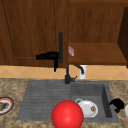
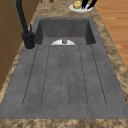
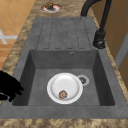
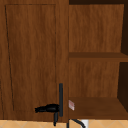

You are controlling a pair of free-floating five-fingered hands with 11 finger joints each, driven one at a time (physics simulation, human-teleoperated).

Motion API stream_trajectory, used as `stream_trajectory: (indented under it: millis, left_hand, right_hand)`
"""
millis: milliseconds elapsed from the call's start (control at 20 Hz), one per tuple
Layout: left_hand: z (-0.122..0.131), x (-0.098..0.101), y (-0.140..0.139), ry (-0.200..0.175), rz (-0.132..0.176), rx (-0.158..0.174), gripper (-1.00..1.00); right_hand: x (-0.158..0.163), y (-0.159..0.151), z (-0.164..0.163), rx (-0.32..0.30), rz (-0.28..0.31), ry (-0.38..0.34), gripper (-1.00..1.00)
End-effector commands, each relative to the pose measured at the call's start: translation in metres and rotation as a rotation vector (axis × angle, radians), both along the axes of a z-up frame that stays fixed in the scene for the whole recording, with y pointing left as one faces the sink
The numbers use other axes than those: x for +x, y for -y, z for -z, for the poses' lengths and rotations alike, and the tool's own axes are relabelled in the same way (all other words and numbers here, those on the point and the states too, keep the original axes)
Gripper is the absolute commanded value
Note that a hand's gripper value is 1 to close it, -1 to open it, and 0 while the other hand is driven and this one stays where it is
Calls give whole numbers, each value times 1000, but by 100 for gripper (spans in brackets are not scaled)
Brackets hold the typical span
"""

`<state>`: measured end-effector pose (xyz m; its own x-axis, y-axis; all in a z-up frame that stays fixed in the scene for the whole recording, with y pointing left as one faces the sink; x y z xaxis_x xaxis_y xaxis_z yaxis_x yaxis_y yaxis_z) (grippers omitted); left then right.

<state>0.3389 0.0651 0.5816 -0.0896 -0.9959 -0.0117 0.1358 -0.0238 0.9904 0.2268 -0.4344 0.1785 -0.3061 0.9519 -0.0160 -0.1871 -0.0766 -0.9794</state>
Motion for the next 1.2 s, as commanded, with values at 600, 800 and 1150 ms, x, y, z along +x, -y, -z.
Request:
stream_trajectory:
  millis: [600, 800, 1150]
  left_hand:
    - [16, 58, 8, 42, -73, 25, -100]
    - [11, 22, 10, 39, -134, 33, -100]
    - [14, -36, -2, 83, -76, 5, -100]
  right_hand:
    - [0, 0, 0, 0, 0, 0, 0]
    - [0, 0, 0, 0, 0, 0, 0]
    - [0, 0, 0, 0, 0, 0, 0]
